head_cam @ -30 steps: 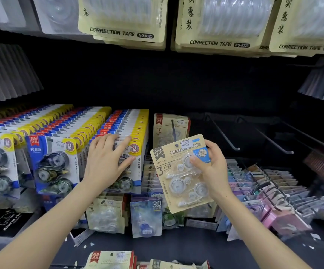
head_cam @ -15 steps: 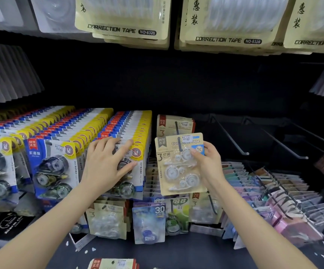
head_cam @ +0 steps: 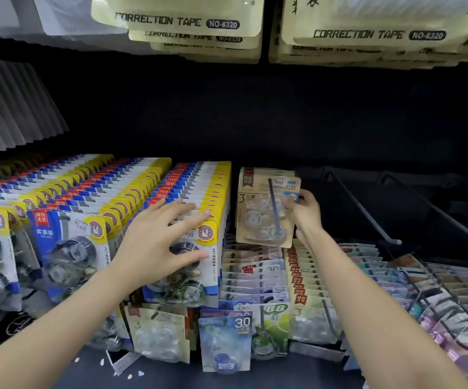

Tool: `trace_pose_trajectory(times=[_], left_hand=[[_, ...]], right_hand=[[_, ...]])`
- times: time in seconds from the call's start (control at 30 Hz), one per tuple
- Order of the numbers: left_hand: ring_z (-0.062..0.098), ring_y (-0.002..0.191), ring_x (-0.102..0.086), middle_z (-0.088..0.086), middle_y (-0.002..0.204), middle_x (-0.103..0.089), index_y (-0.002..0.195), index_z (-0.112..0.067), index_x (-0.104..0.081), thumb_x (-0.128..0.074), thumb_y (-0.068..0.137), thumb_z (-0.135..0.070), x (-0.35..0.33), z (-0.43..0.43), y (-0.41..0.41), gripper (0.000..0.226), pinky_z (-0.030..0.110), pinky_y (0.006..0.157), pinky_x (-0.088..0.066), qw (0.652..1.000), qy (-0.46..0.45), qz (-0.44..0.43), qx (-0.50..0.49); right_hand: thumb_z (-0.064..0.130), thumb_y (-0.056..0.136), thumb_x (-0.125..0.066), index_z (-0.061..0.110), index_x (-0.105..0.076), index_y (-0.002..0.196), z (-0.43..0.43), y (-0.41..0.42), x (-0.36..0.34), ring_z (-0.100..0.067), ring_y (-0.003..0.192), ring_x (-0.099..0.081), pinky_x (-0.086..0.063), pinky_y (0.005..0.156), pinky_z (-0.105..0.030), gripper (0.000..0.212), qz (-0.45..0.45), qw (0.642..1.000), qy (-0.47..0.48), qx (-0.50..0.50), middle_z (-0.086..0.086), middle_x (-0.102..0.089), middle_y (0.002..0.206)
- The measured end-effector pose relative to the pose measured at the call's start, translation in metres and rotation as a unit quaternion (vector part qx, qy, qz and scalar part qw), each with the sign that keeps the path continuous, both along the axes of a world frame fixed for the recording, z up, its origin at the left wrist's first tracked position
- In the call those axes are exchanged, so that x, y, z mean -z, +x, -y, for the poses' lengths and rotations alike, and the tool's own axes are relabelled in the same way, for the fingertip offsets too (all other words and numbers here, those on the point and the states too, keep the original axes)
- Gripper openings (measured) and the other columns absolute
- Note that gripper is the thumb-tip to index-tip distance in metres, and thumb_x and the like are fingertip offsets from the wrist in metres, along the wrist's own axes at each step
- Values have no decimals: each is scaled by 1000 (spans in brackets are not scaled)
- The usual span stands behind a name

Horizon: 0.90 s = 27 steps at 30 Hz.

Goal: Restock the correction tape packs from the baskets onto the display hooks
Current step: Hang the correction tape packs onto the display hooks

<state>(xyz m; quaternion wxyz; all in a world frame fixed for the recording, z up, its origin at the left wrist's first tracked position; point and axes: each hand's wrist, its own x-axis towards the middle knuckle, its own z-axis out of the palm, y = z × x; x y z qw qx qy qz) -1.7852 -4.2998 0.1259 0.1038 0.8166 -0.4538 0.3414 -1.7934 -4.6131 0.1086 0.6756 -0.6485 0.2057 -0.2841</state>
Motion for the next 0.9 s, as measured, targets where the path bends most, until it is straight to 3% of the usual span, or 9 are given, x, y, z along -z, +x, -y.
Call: trace_pose_trajectory(times=[0.23, 0.37, 0.43, 0.57, 0.7, 0.8, 0.9], left_hand=[[32, 122, -59, 7, 130, -64, 133, -25, -60, -36, 91, -73, -1, 0, -3, 68, 49, 104, -41, 1000, 25, -3, -8], [32, 121, -59, 8, 130, -64, 133, -25, -59, -34, 91, -74, -4, -2, -3, 69, 52, 107, -39, 999, 38, -11, -9], [32, 120, -60, 10, 129, -64, 134, -26, -58, -33, 92, -74, -6, -3, -4, 68, 55, 108, -38, 999, 49, -13, -13], [38, 130, -50, 19, 140, -53, 141, -26, -49, -31, 93, -72, -9, -5, -13, 69, 57, 114, -29, 997, 58, -9, -47], [35, 139, -37, 19, 148, -44, 143, -15, -46, -52, 91, -45, 6, -19, -49, 60, 45, 121, -20, 998, -55, 23, 2], [33, 131, -45, 19, 137, -55, 134, -8, -53, -51, 93, -38, 48, -41, -86, 51, 40, 115, -28, 996, -92, -3, 6], [34, 117, -55, 17, 125, -62, 121, -5, -63, -33, 100, -49, 117, -70, -121, 57, 42, 98, -43, 994, -41, -89, -42]], right_hand=[[11, 97, -58, 14, -51, 110, -4, 5, -8, -21, 97, -62, -53, 94, -42, 15, -52, 996, -60, 27, -10, -65, 114], [28, 96, -59, 14, -47, 133, -4, -16, -9, -24, 105, -61, -50, 93, -39, 41, -140, 975, -160, 61, -5, -62, 118], [29, 96, -59, 13, -46, 135, -7, -35, -9, -24, 105, -60, -48, 92, -38, 44, -154, 970, -176, 66, -3, -60, 112], [28, 97, -59, 12, -53, 126, -19, -88, 5, -19, 95, -57, -46, 88, -35, 34, -136, 971, -187, 67, 2, -57, 100], [22, 96, -60, 19, -58, 104, -32, -153, 42, -18, 92, -59, -47, 85, -36, 10, -115, 965, -220, 83, 12, -58, 89], [17, 94, -63, 20, -59, 96, -41, -204, 88, -20, 92, -62, -48, 81, -33, 6, -154, 956, -241, 59, 7, -62, 91], [30, 93, -65, 22, -57, 96, -55, -248, 135, -18, 93, -63, -42, 72, -26, 11, -286, 921, -262, -21, 6, -62, 88]])
